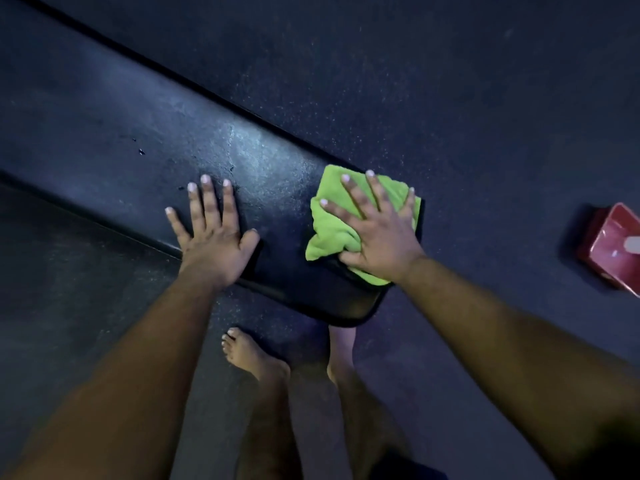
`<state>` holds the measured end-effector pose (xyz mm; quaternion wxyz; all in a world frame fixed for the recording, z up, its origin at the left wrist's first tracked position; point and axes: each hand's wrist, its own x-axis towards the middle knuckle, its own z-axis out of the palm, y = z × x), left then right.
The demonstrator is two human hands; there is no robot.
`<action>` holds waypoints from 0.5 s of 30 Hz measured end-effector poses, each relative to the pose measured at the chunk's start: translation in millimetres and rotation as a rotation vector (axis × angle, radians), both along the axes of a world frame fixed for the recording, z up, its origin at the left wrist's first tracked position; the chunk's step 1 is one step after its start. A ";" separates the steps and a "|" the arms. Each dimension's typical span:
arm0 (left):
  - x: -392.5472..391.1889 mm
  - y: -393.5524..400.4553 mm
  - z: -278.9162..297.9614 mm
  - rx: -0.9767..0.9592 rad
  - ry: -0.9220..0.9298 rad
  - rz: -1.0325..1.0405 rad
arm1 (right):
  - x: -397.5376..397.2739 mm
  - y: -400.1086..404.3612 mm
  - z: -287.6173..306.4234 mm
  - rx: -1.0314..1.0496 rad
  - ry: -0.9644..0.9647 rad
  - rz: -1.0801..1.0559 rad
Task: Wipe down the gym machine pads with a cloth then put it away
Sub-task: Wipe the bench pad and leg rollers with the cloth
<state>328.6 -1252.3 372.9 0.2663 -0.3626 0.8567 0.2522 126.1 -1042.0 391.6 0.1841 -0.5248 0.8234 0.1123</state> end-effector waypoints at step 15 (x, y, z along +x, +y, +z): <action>1.0 -1.4 -1.3 0.015 0.009 -0.002 | 42.7 0.7 -2.5 -0.018 0.012 -0.369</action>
